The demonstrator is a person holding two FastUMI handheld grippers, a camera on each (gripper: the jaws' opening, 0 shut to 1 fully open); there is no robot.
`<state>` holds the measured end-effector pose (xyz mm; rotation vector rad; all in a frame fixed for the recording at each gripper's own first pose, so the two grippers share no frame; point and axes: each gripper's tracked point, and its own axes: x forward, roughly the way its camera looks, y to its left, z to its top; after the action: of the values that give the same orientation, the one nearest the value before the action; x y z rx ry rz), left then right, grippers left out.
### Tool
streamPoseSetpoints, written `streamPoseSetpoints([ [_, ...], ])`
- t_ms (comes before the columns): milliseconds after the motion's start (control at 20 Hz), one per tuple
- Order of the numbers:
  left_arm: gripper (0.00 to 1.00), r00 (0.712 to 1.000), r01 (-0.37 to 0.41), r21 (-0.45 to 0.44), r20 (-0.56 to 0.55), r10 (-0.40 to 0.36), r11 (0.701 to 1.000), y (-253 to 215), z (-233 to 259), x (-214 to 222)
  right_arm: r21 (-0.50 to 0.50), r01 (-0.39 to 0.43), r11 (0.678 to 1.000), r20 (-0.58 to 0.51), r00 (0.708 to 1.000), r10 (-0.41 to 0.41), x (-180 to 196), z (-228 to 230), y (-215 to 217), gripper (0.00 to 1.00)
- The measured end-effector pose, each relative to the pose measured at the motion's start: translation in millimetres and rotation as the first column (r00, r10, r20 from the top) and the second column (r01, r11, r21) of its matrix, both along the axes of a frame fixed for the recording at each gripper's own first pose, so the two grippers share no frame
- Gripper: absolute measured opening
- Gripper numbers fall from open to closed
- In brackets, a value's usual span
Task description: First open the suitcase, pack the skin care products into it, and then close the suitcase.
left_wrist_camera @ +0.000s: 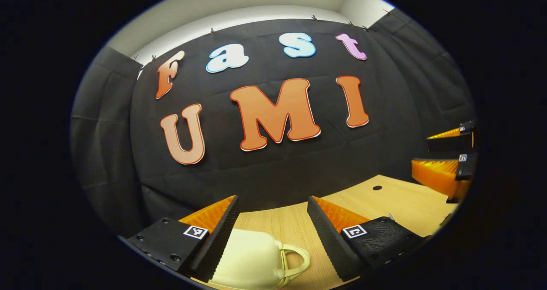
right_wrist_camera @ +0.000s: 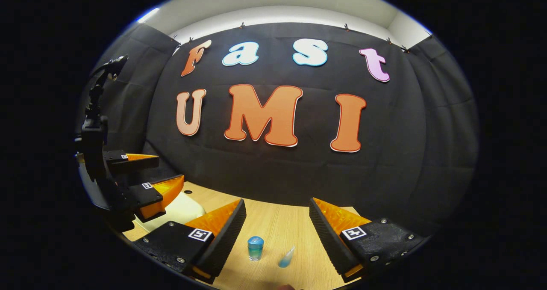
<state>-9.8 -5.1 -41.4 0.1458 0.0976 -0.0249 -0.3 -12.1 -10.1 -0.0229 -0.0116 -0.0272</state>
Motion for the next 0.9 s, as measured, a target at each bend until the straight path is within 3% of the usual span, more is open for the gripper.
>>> streamPoseSetpoints([
  [200, 0.98, 0.997, 0.048, 0.103, -0.071, -0.041, 0.994, -4.1, -33.4, -0.6, 0.003, 0.013, 1.0, -0.012, 1.0, -0.013, 2.6, -5.4, -10.2, 0.95],
  [350, 0.98, 0.985, 0.124, 0.203, -0.145, -0.095, 0.971, -12.9, -67.8, -1.9, 0.01, 0.033, 0.999, -0.026, 0.999, -0.033, 4.1, -12.0, -18.6, 0.95],
  [550, 0.96, 0.953, 0.255, 0.388, -0.258, -0.161, 0.886, -26.9, -123.8, -3.8, 0.005, 0.062, 0.998, -0.044, 0.997, -0.062, 5.2, -19.3, -29.4, 0.94],
  [900, 0.96, 0.886, 0.419, 0.559, -0.422, -0.189, 0.715, -37.2, -207.7, -18.2, -0.013, 0.108, 0.994, -0.073, 0.991, -0.109, 4.2, -29.4, -48.5, 0.95],
])
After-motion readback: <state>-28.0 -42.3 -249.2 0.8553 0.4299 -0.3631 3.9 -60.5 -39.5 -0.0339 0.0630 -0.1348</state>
